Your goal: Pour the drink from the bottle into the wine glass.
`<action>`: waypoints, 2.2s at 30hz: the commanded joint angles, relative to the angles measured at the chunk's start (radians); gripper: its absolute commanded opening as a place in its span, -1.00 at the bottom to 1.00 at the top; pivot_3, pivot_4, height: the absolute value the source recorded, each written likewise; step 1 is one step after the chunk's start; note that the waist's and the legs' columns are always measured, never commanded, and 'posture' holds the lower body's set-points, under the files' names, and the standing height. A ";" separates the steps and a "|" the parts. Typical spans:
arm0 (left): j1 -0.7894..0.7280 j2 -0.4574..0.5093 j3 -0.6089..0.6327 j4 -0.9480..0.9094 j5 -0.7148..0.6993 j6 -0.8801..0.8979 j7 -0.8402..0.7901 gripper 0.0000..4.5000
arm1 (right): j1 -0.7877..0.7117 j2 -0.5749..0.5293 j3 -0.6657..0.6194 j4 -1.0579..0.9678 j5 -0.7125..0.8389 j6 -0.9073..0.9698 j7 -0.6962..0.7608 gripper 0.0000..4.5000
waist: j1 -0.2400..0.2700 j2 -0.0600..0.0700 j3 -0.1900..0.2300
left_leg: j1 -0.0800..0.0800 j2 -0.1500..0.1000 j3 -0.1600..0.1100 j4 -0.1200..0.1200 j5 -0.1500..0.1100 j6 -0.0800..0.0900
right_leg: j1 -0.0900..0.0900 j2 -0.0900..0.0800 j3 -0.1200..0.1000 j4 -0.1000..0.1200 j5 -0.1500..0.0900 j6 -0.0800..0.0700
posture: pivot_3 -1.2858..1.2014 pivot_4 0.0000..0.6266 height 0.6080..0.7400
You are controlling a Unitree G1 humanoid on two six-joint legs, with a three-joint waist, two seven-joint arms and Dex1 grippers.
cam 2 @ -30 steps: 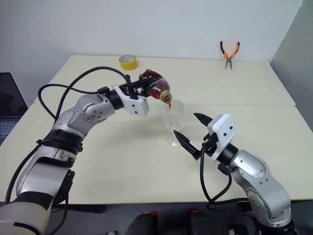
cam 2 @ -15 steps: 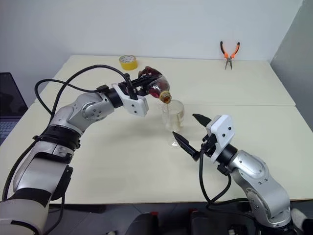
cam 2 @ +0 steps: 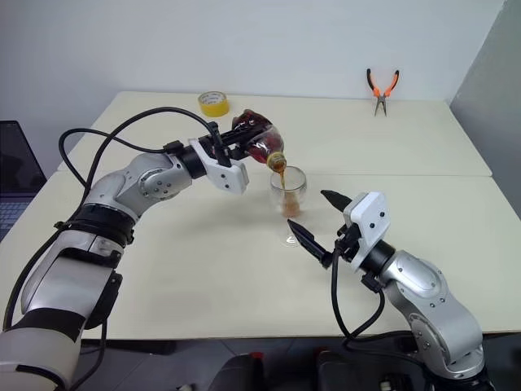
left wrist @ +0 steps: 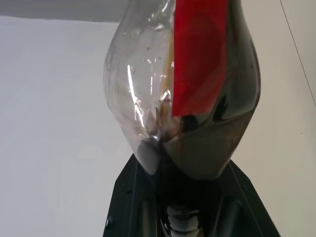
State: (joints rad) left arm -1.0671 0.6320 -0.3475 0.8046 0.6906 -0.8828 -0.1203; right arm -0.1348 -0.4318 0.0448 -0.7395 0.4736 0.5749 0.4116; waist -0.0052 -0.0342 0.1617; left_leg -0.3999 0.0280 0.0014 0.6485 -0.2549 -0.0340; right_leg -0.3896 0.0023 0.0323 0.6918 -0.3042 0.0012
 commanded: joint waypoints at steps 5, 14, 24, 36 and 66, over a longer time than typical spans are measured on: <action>-0.049 0.007 0.013 -0.018 -0.013 -0.012 0.027 -0.75 | -0.001 0.008 0.000 -0.021 -0.006 -0.023 0.001 1.00 | 0.000 0.000 0.000 | 0.000 0.000 0.000 0.000 0.000 0.000 | 0.000 0.000 0.000 0.000 0.000 0.000 | 0.03 -0.52 1.00; -0.054 0.007 0.010 -0.028 -0.007 -0.011 0.027 -0.75 | -0.005 0.015 0.006 -0.021 -0.011 -0.020 0.001 1.00 | 0.000 0.000 0.000 | 0.000 0.000 0.000 0.000 0.000 0.000 | 0.000 0.000 0.000 0.000 0.000 0.000 | 0.03 -0.52 1.00; -0.070 0.008 0.007 -0.024 0.008 -0.012 0.037 -0.75 | -0.006 0.018 0.008 -0.019 -0.011 -0.020 0.000 1.00 | 0.000 0.000 0.000 | 0.000 0.000 0.000 0.000 0.000 0.000 | 0.000 0.000 0.000 0.001 0.000 0.000 | 0.03 -0.52 1.00; -0.076 0.009 0.005 -0.021 0.018 -0.013 0.048 -0.75 | 0.001 0.019 0.010 -0.020 -0.013 -0.024 0.003 1.00 | 0.000 0.000 0.000 | 0.000 0.000 0.000 0.001 0.000 0.000 | 0.000 0.000 0.000 0.001 0.000 0.000 | 0.03 -0.52 1.00; -0.072 0.009 0.008 0.003 0.015 -0.005 0.051 -0.75 | 0.001 0.013 0.006 -0.026 -0.004 -0.013 0.011 1.00 | 0.000 0.000 0.000 | 0.000 0.000 0.000 0.002 0.000 0.000 | 0.000 0.000 0.000 0.003 0.000 0.000 | 0.03 -0.52 1.00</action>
State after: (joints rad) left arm -1.1004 0.6321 -0.3514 0.8218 0.7254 -0.8842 -0.0884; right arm -0.1305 -0.4159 0.0615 -0.7393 0.4559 0.5747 0.4142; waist -0.0053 -0.0342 0.1617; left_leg -0.3997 0.0279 0.0014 0.6501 -0.2549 -0.0341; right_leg -0.3900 0.0022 0.0323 0.6945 -0.3043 0.0012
